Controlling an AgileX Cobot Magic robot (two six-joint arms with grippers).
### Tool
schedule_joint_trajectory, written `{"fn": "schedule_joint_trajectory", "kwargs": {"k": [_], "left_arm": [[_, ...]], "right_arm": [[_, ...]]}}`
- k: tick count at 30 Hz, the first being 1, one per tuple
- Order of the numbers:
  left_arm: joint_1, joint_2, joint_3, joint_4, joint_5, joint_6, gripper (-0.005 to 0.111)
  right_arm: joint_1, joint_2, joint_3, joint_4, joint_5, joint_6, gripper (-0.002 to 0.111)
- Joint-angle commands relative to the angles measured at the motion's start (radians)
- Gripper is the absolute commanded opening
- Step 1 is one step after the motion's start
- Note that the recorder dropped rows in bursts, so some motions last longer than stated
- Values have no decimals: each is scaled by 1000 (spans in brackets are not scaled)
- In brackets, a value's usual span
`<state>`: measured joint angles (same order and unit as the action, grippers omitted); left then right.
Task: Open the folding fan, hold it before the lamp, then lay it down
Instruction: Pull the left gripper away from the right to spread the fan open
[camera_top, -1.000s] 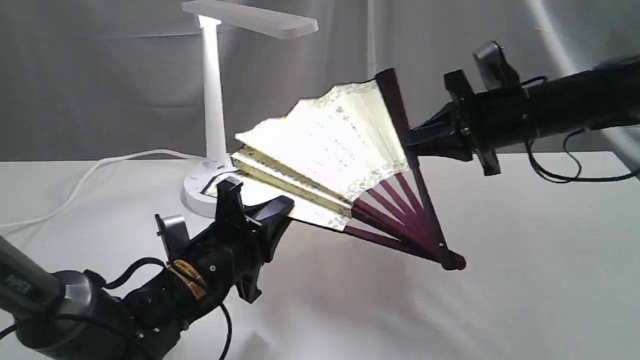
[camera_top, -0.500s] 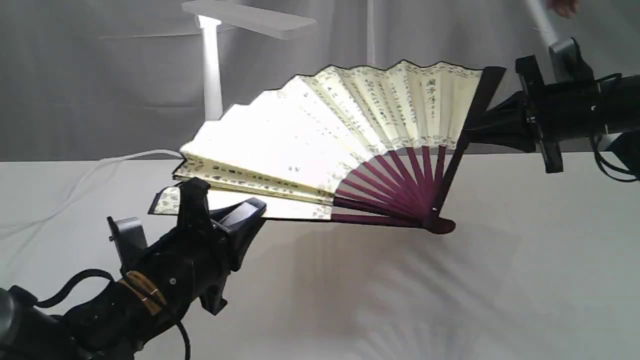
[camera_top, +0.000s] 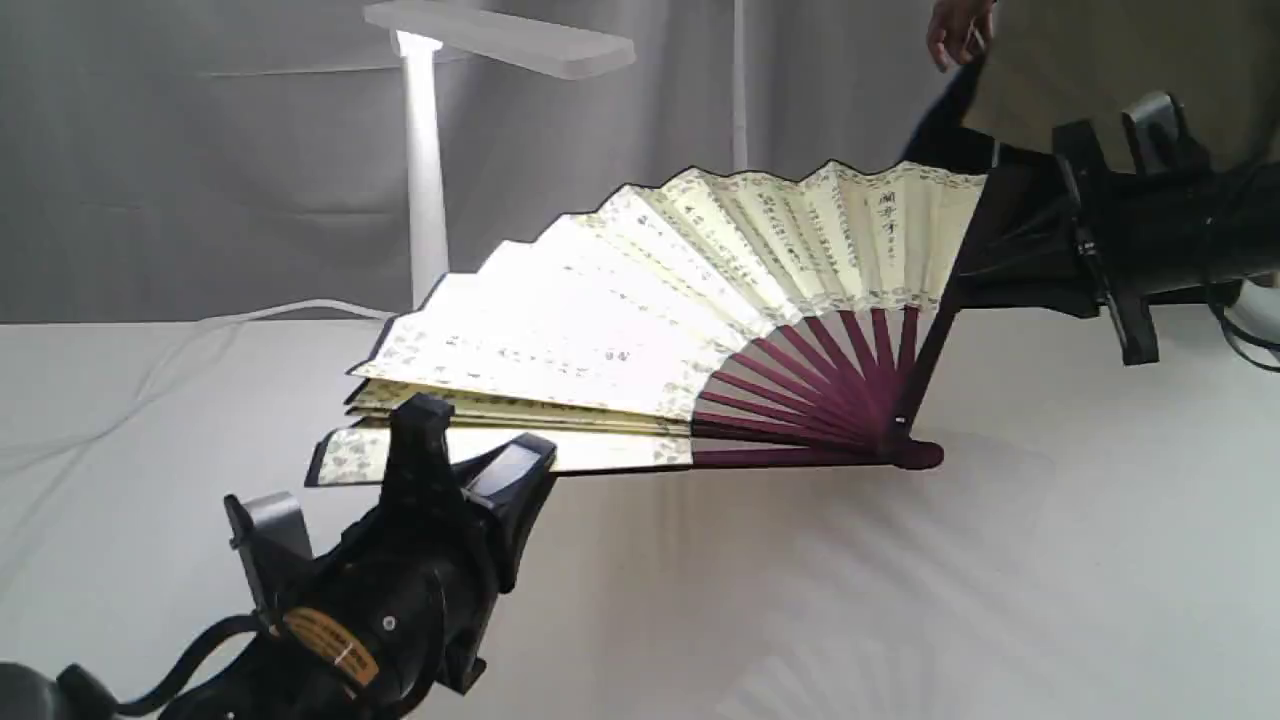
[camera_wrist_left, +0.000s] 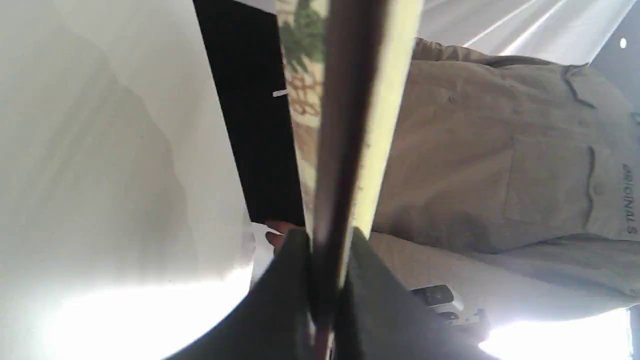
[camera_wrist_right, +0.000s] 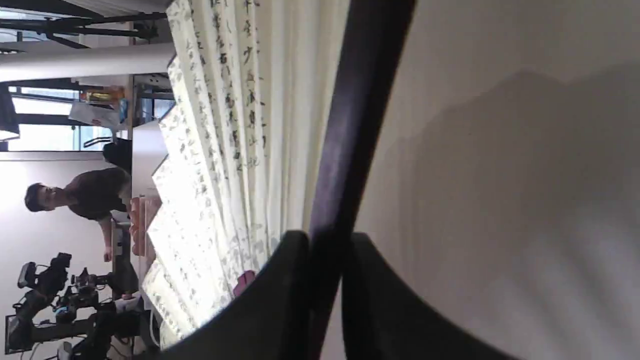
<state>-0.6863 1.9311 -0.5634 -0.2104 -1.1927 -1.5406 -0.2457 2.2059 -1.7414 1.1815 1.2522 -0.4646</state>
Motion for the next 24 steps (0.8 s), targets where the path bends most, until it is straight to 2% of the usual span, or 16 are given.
{"fn": "schedule_joint_trajectory", "kwargs": {"k": [1,9,16,20,24], "left_arm": [[-59,-39,40,-162,-28,48,0],[-168,-103,50,-423,-28,140,0],[-303,-110,50,-654,-28,183,0],[-374,-110,50,-752,-28,192,0],[-412,-110,50,-816,-28,192,0]], "right_arm": [[-15,-11,-1,-49,-31,-22,0],[-17,-11,-1,-49,-31,7,0],[-17,-11,-1,-52,-31,24,0],[-17,-11,-1,-60,-31,24,0],[-19,-11,-1,-93,-31,32,0]]}}
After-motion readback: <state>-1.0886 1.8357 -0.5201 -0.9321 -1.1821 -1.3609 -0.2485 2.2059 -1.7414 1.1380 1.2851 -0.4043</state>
